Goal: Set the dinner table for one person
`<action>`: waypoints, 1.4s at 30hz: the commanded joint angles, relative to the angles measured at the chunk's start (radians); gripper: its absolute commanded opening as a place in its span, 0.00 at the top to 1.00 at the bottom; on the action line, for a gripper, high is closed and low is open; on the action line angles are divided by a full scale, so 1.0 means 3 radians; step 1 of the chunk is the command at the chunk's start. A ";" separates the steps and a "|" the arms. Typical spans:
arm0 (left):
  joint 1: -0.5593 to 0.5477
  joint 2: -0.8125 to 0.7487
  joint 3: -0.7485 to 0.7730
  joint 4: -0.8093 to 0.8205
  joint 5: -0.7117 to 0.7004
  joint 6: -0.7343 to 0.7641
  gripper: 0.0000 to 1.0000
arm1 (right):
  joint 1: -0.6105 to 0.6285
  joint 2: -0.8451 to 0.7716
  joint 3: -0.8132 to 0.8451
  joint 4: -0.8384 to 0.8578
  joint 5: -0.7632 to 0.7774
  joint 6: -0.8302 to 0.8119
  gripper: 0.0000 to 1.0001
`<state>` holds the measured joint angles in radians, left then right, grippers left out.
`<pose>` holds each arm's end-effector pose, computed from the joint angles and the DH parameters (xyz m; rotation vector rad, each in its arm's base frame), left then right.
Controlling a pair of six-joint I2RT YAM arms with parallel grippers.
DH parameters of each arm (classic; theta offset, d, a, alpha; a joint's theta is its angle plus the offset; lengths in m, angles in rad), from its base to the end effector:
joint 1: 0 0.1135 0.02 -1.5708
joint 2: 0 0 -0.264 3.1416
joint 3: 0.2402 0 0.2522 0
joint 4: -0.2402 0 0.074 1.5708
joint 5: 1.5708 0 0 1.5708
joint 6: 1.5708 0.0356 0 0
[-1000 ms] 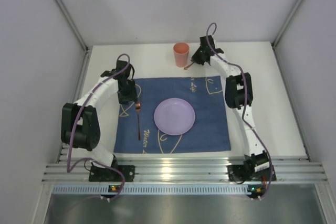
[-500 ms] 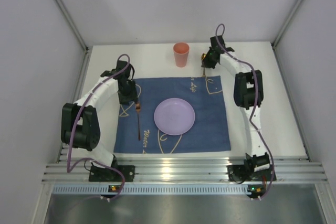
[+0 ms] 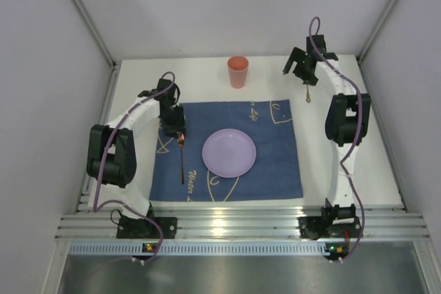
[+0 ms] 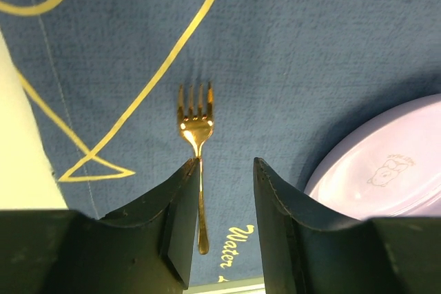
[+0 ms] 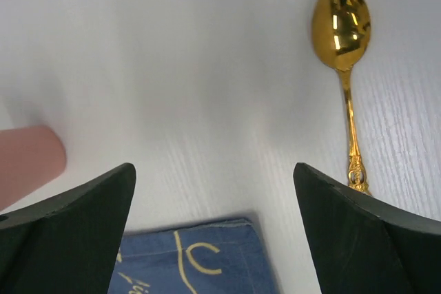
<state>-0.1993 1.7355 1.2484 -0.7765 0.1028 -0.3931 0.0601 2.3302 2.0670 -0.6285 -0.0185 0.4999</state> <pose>0.3335 -0.0711 0.2080 -0.2545 2.8541 -0.2705 0.5217 0.0321 0.2139 0.5333 2.4230 0.2642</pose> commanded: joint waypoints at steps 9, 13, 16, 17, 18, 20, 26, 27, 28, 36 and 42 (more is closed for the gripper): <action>-0.0041 0.0080 0.0262 0.0108 0.0128 0.0022 0.58 | 0.0086 -0.0482 0.0211 -0.0266 0.0532 -0.0664 0.01; -0.0041 0.0065 0.0303 0.0037 0.0092 0.0032 0.58 | 0.0000 -0.0292 0.0314 -0.0390 0.0706 -0.0726 0.02; -0.0041 0.0039 0.0298 -0.0004 0.0061 0.0037 0.58 | -0.0072 -0.0093 0.0432 -0.0513 0.0701 -0.0715 0.04; -0.0041 0.0029 0.0292 -0.0014 0.0051 0.0037 0.58 | -0.0083 0.0014 0.0493 -0.0538 0.0676 -0.0725 0.04; -0.0046 0.0019 0.0287 -0.0035 0.0046 0.0032 0.58 | -0.0088 0.0066 0.0519 -0.0569 0.0655 -0.0741 0.05; -0.0041 0.0018 0.0287 -0.0050 0.0026 0.0032 0.58 | -0.0083 0.0158 0.0519 -0.0554 0.0609 -0.0746 0.06; -0.0041 0.0008 0.0303 -0.0101 -0.0010 -0.0014 0.58 | -0.0083 0.0403 0.0570 -0.0518 0.0461 -0.0721 0.13; -0.0041 0.0003 0.0303 -0.0106 -0.0015 -0.0029 0.58 | -0.0083 0.0429 0.0585 -0.0528 0.0455 -0.0715 0.14; -0.0041 0.0008 0.0303 -0.0117 -0.0021 -0.0034 0.58 | -0.0078 0.0454 0.0596 -0.0523 0.0450 -0.0720 0.18; -0.0046 0.0008 0.0338 -0.0183 -0.0087 -0.0034 0.58 | -0.0072 0.0654 0.0611 -0.0579 0.0542 -0.0736 0.70; -0.0041 0.0105 0.0486 -0.0209 -0.0087 0.0027 0.58 | -0.0057 0.0746 0.0831 -0.0661 0.0675 -0.0751 1.00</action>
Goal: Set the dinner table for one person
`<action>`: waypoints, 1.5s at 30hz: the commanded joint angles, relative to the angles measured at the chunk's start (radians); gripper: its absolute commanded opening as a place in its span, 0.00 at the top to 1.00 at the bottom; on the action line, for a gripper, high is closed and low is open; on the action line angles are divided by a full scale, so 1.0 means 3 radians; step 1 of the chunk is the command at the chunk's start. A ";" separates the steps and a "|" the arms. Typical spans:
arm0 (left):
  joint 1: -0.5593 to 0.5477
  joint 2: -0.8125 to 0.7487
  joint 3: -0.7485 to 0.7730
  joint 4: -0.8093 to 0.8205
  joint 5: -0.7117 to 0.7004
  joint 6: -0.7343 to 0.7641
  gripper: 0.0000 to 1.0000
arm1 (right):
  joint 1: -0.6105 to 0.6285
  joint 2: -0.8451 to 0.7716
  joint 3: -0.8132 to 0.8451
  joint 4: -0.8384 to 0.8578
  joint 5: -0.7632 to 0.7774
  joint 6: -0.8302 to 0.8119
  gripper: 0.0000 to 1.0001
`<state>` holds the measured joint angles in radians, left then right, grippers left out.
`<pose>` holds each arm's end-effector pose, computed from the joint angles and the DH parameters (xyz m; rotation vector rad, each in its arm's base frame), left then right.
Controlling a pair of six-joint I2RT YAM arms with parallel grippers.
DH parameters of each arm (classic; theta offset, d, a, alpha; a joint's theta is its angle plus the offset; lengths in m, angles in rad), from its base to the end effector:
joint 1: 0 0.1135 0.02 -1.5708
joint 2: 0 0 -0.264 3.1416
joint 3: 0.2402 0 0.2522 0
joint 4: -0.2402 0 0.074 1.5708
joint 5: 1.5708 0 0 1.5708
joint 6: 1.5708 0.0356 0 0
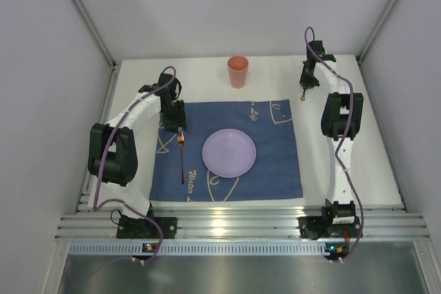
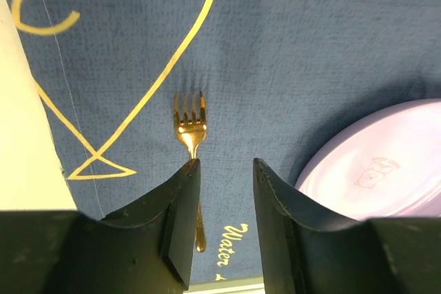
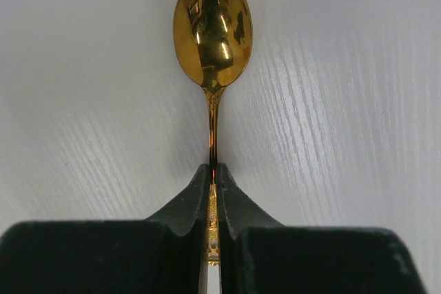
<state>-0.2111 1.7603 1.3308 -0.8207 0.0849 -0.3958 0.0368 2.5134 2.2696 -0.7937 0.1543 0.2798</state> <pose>0.3435 -0.0767 0.2214 -0.2433 2.8397 -0.2532 0.5411 0.0144 0.1737 0.3683 2.5647 -0.0862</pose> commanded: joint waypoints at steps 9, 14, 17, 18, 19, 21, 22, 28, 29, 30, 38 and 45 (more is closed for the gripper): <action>-0.0002 0.0548 0.1115 -0.0102 0.0121 0.0108 0.58 | 0.0061 -0.0661 -0.0140 -0.0126 0.0299 -0.0058 1.00; -0.0002 0.0744 0.1306 0.0025 0.0325 0.0016 0.58 | 0.0143 -0.1243 -0.0330 -0.0258 0.0217 -0.0012 1.00; -0.0002 0.0774 0.1245 0.0179 0.0412 0.0005 0.59 | 0.0311 -0.1540 -0.0462 -0.0488 0.0207 0.0008 1.00; -0.0002 0.0779 0.1194 0.0331 0.0448 0.0020 0.59 | 0.0373 -0.1622 -0.0539 -0.0580 0.0202 0.0018 1.00; -0.0002 0.0790 0.1189 0.0383 0.0514 0.0041 0.58 | 0.0505 -0.1724 -0.0646 -0.0606 0.0191 0.0069 1.00; -0.0002 0.0902 0.1306 0.0425 0.0535 0.0051 0.58 | 0.0644 -0.2062 -0.1095 -0.0591 0.0059 0.0166 1.00; -0.0002 0.0968 0.1397 0.0399 0.0545 0.0046 0.59 | 0.0791 -0.2179 -0.1269 -0.0571 0.0008 0.0313 1.00; 0.0003 0.1454 0.2128 0.0690 0.0653 -0.0316 0.59 | 0.1421 -0.2906 -0.2640 -0.0177 -0.0386 0.0902 1.00; 0.0008 0.1586 0.2367 0.0691 0.0678 -0.0408 0.59 | 0.1452 -0.2993 -0.2884 -0.0121 -0.0473 0.0959 1.00; 0.0019 0.1638 0.2436 0.0696 0.0694 -0.0475 0.59 | 0.1488 -0.3029 -0.2993 -0.0101 -0.0494 0.1005 1.00; -0.0002 0.1833 0.2452 0.0788 0.0780 -0.0644 0.61 | 0.1718 -0.3188 -0.3919 0.0314 -0.0719 0.1399 1.00; -0.0022 0.1884 0.2390 0.0788 0.0852 -0.0675 0.62 | 0.1984 -0.2953 -0.4083 0.0564 -0.0673 0.1522 1.00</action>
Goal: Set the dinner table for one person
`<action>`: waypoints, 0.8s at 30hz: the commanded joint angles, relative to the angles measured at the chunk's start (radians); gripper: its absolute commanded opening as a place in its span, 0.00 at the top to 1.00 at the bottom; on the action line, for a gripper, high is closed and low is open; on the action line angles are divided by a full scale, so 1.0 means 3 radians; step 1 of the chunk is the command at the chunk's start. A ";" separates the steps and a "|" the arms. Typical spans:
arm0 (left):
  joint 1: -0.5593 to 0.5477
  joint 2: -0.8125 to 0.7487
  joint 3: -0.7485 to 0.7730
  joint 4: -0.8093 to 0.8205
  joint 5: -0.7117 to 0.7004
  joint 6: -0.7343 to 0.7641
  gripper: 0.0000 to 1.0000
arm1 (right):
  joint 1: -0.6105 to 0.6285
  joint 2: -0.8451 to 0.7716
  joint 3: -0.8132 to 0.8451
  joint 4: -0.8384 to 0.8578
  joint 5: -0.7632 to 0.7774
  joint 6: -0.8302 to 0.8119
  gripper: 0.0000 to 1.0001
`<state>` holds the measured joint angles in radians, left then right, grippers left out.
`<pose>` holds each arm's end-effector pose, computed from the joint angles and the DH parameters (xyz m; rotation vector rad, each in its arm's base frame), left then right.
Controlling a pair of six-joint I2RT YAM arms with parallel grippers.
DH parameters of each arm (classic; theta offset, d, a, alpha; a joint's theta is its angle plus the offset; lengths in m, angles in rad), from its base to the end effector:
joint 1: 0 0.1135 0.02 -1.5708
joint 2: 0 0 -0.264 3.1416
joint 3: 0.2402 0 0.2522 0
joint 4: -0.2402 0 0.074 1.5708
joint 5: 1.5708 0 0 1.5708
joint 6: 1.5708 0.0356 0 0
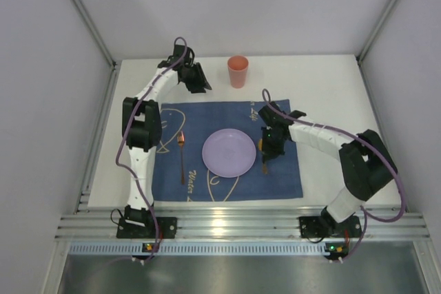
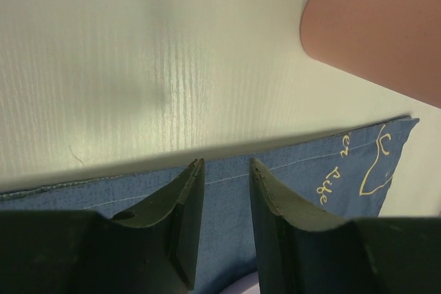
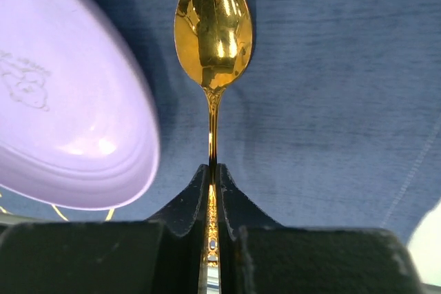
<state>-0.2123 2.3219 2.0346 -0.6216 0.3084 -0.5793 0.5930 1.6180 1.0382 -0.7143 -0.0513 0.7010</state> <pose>0.5045 -0.1198 0.2095 -0.3323 2.5393 -0.7055 0.2479 0.1693 0.1878 0.1480 2.9322 0.3065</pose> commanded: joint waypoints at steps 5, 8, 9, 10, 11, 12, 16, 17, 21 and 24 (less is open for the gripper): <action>-0.0064 -0.0028 0.0034 0.0149 0.0066 -0.0053 0.63 | 0.0191 0.0292 0.0108 0.0019 0.0110 0.0123 0.79; -0.0105 -0.0090 -0.0012 0.0195 -0.0031 -0.0048 0.63 | 0.0191 0.0323 0.0149 -0.0104 0.0156 0.0026 0.45; -0.0115 -0.0141 -0.0078 0.0256 -0.0046 -0.0073 0.63 | 0.0191 0.0313 0.0185 -0.0124 0.0156 -0.0005 0.40; -0.0126 -0.0166 -0.0109 0.0287 -0.0087 -0.0089 0.63 | 0.0191 0.0303 0.0210 -0.0170 0.0156 -0.0040 0.38; -0.0136 -0.0187 -0.0140 0.0323 -0.0102 -0.0109 0.63 | 0.0191 0.0293 0.0241 -0.0201 0.0161 -0.0122 0.37; -0.0146 -0.0233 -0.0160 0.0364 -0.0108 -0.0130 0.63 | 0.0186 0.0252 0.0307 -0.0242 0.0242 -0.0158 0.36; -0.0223 -0.0325 -0.0120 0.0614 -0.0108 -0.0135 0.62 | 0.0191 0.0002 0.0522 -0.0527 0.0294 -0.0316 0.34; -0.0253 -0.0346 -0.0109 0.0691 -0.0108 -0.0145 0.62 | 0.0186 -0.0075 0.0553 -0.0574 0.0324 -0.0403 0.33; -0.0320 -0.0412 0.0038 0.1023 -0.0189 -0.0369 0.61 | 0.0156 -0.0616 0.0686 -0.0855 0.0610 -0.0567 0.32; -0.0376 -0.0392 0.0176 0.1259 -0.0337 -0.0457 0.61 | 0.0110 -0.0938 0.0656 -0.0983 0.0616 -0.0608 0.31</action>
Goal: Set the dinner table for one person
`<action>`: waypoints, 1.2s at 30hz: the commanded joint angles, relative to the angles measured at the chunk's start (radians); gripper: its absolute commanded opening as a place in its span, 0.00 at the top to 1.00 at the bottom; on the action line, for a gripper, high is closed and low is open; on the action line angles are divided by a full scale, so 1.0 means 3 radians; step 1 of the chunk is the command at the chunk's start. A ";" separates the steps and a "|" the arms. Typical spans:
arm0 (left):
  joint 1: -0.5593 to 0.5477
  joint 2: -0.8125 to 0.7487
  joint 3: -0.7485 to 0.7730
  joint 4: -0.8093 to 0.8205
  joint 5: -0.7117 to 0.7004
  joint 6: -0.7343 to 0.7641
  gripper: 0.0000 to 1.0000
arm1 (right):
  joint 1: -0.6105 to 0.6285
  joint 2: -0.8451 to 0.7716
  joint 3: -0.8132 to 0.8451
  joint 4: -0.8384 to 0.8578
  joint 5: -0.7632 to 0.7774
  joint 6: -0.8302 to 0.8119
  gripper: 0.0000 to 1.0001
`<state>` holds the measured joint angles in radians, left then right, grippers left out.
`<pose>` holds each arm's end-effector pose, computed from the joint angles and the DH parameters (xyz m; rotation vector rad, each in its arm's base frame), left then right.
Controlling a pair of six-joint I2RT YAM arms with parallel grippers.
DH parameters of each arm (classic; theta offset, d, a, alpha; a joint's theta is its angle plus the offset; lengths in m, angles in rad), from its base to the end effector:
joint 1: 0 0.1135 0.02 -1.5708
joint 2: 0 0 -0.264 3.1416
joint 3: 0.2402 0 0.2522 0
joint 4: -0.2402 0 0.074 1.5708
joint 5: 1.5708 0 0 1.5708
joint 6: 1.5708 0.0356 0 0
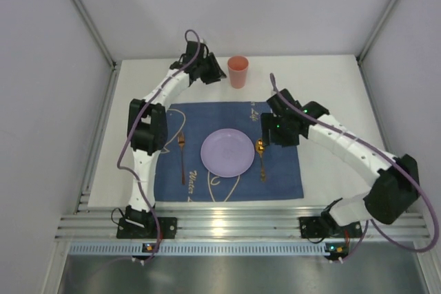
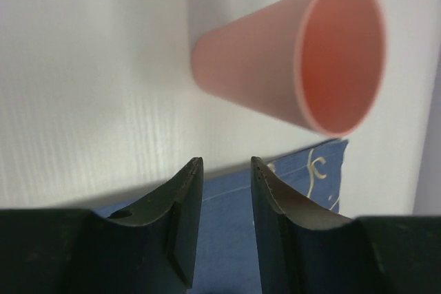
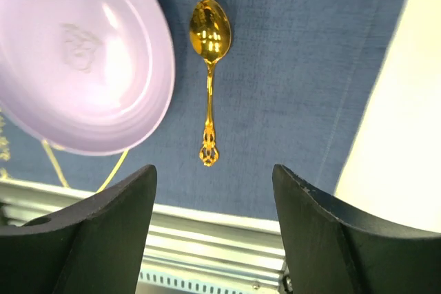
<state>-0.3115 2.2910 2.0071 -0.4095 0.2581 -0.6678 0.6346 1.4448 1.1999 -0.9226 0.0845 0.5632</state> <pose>0.5012 -0.1709 0.2316 -0.2772 2.3513 -0.7921 0.2289 0.1648 0.2735 -0.0745 2.7522 0.2211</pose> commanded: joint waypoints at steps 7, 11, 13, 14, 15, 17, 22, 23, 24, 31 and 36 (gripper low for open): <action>-0.0173 -0.0115 0.0668 0.0679 -0.0257 -0.0331 0.61 | -0.0202 -0.0766 -0.0093 -0.0448 0.0317 -0.0256 0.31; -0.0250 -0.0039 0.0754 0.0762 -0.0400 -0.0331 0.60 | -0.0366 -0.0909 -0.0195 -0.0489 0.0312 -0.0328 0.32; -0.0266 0.0110 0.0974 0.0548 -0.0426 -0.0295 0.61 | -0.0478 -0.0961 -0.0216 -0.0504 0.0306 -0.0379 0.32; -0.0266 0.0206 0.1136 0.0451 -0.0426 -0.0265 0.62 | -0.0520 -0.0976 -0.0226 -0.0509 0.0291 -0.0400 0.32; -0.0271 0.0233 0.1184 0.0318 -0.0431 -0.0239 0.62 | -0.0591 -0.0986 -0.0226 -0.0519 0.0286 -0.0435 0.32; -0.0291 0.0202 0.1169 0.0256 -0.0532 -0.0081 0.61 | -0.0648 -0.0986 -0.0236 -0.0535 0.0276 -0.0471 0.32; -0.0327 0.0161 0.1128 0.0041 -0.0748 0.0211 0.58 | -0.0847 -0.0971 -0.0282 -0.0494 0.0194 -0.0584 0.32; -0.0327 0.0156 0.1133 0.0015 -0.0829 0.0282 0.57 | -0.0867 -0.0930 -0.0282 -0.0484 0.0164 -0.0599 0.32; -0.0337 0.0151 0.1128 -0.0010 -0.0830 0.0323 0.57 | -0.0883 -0.0910 -0.0277 -0.0468 0.0148 -0.0619 0.32; -0.0353 0.0294 0.1214 -0.0113 -0.1106 0.0544 0.54 | -0.0939 -0.0721 -0.0236 -0.0381 0.0051 -0.0696 0.33; -0.0363 0.0539 0.1419 -0.0174 -0.1121 0.0564 0.53 | -0.0980 -0.0603 -0.0216 -0.0351 0.0010 -0.0758 0.34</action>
<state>-0.4137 2.4107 2.3764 -0.4480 -0.0517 -0.5274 0.3607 1.2530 1.1194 -1.0538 0.1040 0.3649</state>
